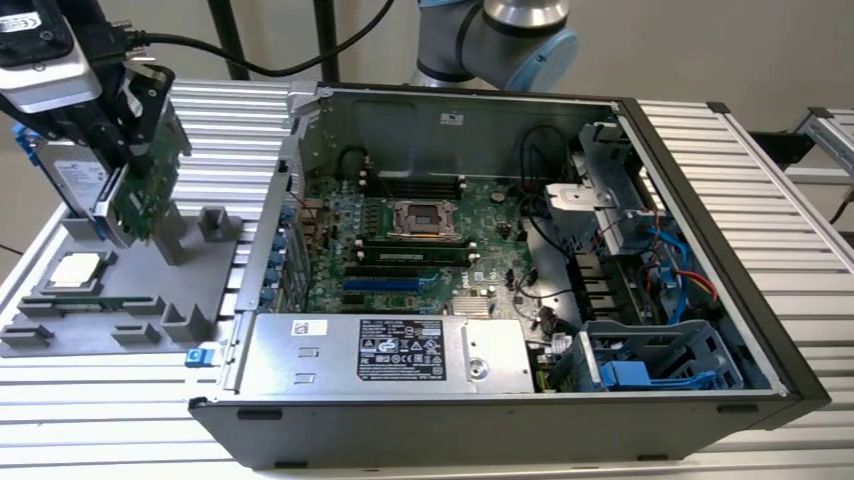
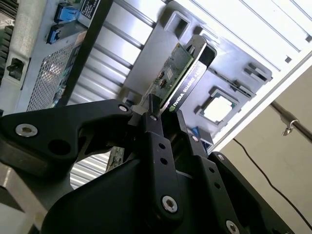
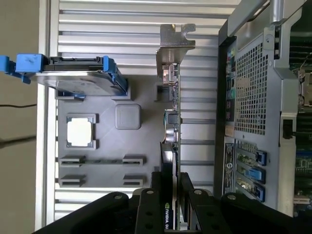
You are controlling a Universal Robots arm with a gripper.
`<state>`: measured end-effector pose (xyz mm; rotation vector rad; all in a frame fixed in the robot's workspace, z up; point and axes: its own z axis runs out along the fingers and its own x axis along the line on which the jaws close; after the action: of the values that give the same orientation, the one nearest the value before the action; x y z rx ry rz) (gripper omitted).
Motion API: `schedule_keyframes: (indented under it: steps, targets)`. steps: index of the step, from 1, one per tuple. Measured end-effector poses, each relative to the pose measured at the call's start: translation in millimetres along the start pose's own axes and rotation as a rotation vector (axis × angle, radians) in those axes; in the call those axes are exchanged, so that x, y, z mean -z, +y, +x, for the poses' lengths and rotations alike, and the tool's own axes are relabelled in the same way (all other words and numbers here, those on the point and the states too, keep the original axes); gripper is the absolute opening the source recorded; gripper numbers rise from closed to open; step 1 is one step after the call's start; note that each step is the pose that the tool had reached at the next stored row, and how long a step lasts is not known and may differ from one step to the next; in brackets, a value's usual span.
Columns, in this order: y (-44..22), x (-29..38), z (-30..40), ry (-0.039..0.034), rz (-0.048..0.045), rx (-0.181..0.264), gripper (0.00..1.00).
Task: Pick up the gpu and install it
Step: 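Pick up the gpu and move the gpu toward the slot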
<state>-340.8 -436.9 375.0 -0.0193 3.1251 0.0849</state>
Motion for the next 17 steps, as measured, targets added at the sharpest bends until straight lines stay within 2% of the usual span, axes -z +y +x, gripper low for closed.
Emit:
schedule_keyframes:
  steps: [17]
  targets:
    - [0.9,16.1,-0.3,0.0002,0.0000,0.001,0.00]
